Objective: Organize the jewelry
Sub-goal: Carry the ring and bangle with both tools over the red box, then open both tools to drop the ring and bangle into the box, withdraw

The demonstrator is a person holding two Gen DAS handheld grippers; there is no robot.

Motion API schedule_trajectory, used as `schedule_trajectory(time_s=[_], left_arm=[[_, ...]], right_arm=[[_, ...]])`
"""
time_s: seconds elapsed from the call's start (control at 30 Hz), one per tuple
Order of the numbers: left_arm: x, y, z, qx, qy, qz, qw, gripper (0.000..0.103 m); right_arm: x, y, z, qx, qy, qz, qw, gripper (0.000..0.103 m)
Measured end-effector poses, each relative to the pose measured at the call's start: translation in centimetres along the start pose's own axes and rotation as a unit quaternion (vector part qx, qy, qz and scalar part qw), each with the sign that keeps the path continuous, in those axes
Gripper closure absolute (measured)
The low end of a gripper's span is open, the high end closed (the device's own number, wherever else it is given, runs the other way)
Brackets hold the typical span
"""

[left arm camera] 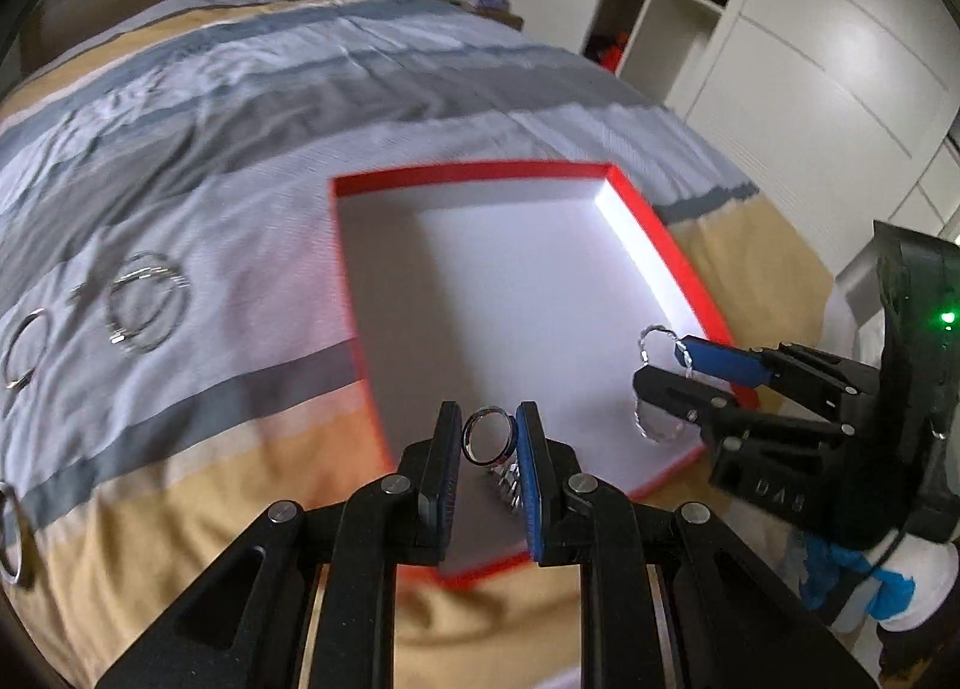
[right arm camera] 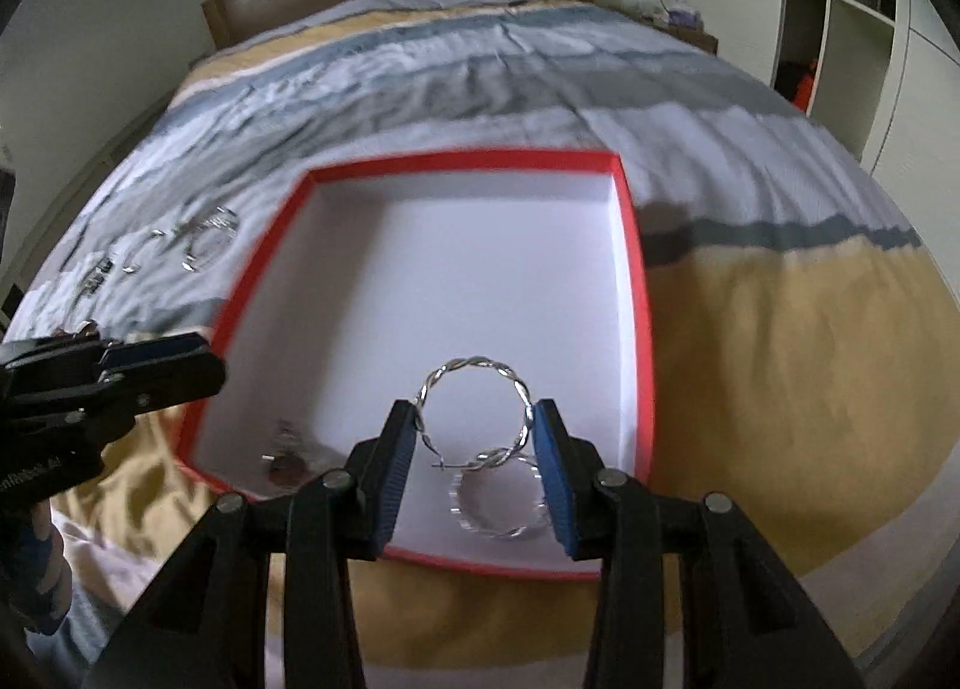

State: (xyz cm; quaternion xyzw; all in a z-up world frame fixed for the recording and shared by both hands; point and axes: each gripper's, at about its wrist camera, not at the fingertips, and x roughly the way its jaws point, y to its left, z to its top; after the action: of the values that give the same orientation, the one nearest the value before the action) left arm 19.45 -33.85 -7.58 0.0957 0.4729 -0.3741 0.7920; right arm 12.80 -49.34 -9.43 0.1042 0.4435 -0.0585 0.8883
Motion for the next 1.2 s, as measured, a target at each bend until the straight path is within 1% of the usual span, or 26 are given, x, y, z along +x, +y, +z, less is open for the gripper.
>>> schedule_trajectory(time_s=[0.13, 0.23, 0.33, 0.53, 0.63, 0.67, 0.7, 0.73, 0.8, 1.03, 1.13, 1.2], left_arm=[[2.9, -0.2, 0.3, 0.007, 0.015, 0.014, 0.9998, 0.085], [3.9, 0.0, 0.0, 0.013, 0.019, 0.022, 0.9995, 0.084], [4.3, -0.3, -0.2, 0.029, 0.018, 0.040, 0.9986, 0.083], [4.3, 0.3, -0.2, 0.015, 0.022, 0.030, 0.9992, 0.083], [4.0, 0.7, 0.0, -0.001, 0.025, 0.013, 0.9996, 0.083], [3.7, 0.8, 0.0, -0.007, 0.024, 0.009, 0.9996, 0.082], [3.3, 0.8, -0.1, -0.012, 0.022, 0.006, 0.9997, 0.075], [2.9, 0.9, -0.1, -0.016, 0.019, 0.003, 0.9997, 0.065], [1.6, 0.9, 0.0, -0.023, 0.009, -0.003, 0.9997, 0.061], [-3.4, 0.1, -0.4, -0.026, -0.024, -0.010, 0.9993, 0.054], [-6.0, -0.5, -1.2, -0.022, -0.038, -0.002, 0.9990, 0.053], [-8.2, -1.1, -2.1, -0.016, -0.050, 0.011, 0.9986, 0.052]], right_arm=[[1.6, -0.4, -0.3, -0.004, 0.013, -0.007, 1.000, 0.065], [1.9, 0.4, -0.5, -0.030, 0.014, -0.013, 0.999, 0.065], [2.4, 1.2, -0.7, -0.057, 0.022, -0.025, 0.998, 0.064], [2.4, 1.9, -0.6, -0.089, 0.031, -0.036, 0.995, 0.064], [2.1, 1.6, -0.6, -0.089, 0.037, -0.041, 0.994, 0.063], [1.8, 1.5, -0.6, -0.085, 0.038, -0.042, 0.995, 0.062], [1.5, 1.3, -0.6, -0.081, 0.038, -0.041, 0.995, 0.061], [1.3, 1.2, -0.6, -0.076, 0.036, -0.039, 0.996, 0.061], [0.4, 1.0, -0.8, -0.069, 0.032, -0.037, 0.996, 0.060], [-3.5, 1.3, -1.4, -0.049, 0.007, -0.030, 0.998, 0.060], [-5.9, 1.8, -1.8, -0.042, -0.009, -0.027, 0.999, 0.060], [-7.5, 2.1, -2.1, -0.038, -0.020, -0.025, 0.999, 0.060]])
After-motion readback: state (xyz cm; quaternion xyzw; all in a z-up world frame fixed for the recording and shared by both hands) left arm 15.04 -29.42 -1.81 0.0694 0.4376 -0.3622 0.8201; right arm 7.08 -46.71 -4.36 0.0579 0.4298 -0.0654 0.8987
